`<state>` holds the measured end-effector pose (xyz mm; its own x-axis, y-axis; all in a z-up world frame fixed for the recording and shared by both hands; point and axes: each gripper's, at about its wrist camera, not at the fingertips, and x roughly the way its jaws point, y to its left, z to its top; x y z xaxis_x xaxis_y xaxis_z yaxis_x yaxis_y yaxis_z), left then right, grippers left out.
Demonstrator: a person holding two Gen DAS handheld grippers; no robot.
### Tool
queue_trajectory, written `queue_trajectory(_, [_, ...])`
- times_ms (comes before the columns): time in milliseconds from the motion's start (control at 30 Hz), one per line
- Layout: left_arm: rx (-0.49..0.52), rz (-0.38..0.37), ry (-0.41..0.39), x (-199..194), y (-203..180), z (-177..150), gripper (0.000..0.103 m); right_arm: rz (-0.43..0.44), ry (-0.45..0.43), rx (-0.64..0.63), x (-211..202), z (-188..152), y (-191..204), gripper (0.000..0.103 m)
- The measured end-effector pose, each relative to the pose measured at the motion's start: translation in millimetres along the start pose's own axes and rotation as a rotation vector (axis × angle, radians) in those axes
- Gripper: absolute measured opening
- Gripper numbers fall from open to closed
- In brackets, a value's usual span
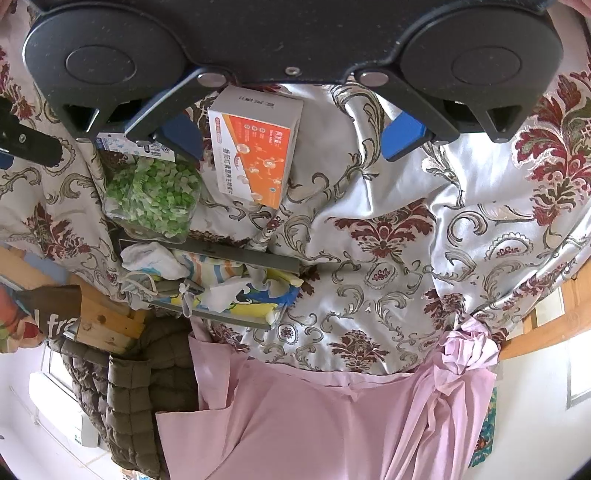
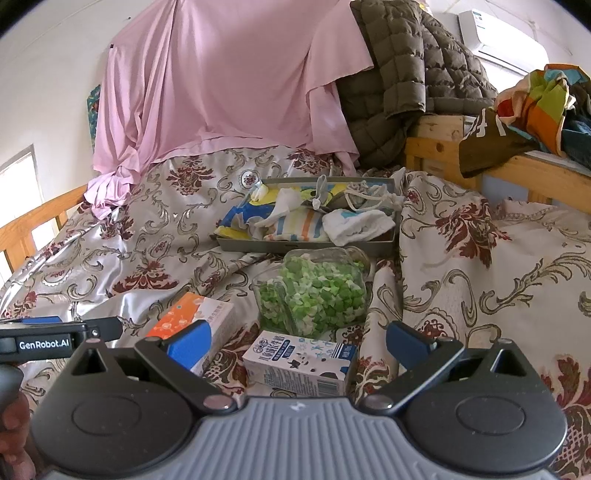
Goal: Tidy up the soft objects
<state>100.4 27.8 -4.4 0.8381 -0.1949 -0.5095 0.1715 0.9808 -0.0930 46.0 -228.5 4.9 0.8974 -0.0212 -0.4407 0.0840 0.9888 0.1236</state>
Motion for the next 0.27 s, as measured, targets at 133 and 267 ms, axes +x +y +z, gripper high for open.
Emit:
queue_trajectory(133, [0.013,0.006,0.003,1.0,-1.3,-0.3,0.102,0.001,0.0,-0.008,0.2,0.0,1.4,0.103])
queue_trajectory(267, [0.012,0.009,0.007,1.9,-1.0,-0.1,0.102,0.001,0.0,-0.007,0.2,-0.2,1.6,0.103])
